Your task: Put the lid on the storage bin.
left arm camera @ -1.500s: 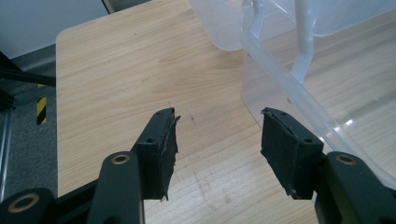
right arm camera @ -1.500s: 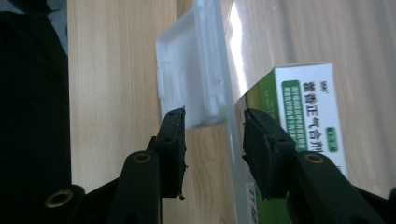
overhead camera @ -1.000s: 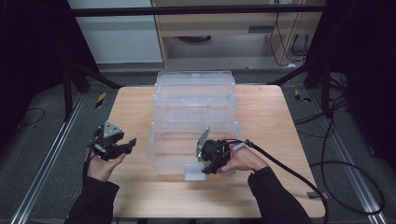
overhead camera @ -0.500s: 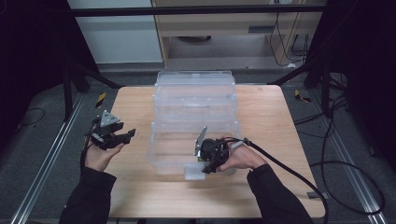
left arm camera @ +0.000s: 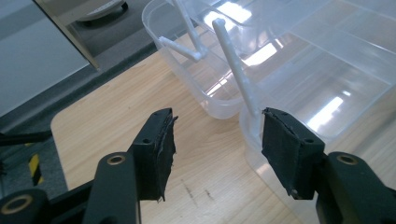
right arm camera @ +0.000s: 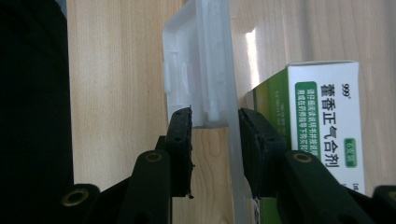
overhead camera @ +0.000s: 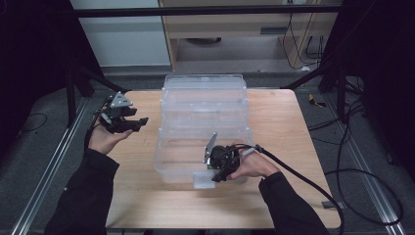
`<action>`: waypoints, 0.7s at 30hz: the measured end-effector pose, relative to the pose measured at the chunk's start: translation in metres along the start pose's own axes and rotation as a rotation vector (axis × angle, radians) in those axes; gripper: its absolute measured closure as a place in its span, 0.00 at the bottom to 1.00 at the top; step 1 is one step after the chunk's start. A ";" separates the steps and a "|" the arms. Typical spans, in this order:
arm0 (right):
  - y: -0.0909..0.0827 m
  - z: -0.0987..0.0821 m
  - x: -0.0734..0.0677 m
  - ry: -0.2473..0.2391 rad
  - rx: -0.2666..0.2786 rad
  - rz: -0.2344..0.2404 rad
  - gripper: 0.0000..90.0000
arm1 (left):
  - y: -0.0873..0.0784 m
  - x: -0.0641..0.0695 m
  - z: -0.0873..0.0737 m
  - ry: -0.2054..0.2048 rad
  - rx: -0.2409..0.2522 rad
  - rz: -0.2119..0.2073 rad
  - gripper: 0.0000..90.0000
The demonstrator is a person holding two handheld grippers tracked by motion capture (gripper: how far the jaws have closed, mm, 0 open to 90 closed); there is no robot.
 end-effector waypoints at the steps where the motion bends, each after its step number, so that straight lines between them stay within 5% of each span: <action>1: 0.000 0.000 0.000 0.002 0.000 0.000 0.73 | 0.000 -0.001 0.005 0.009 -0.003 -0.014 0.48; 21: 0.000 0.000 -0.001 -0.001 0.001 0.003 0.73 | 0.017 0.006 0.061 0.222 -0.049 -0.146 0.47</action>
Point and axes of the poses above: each handheld gripper's, and its own axes: y roughly forward along the jaws, z roughly out of its top, x roughly to its right, the point moved 8 cm from there along y, roughly forward along the jaws, and after that the axes turned 6 degrees about z, right-handed, at the moved point
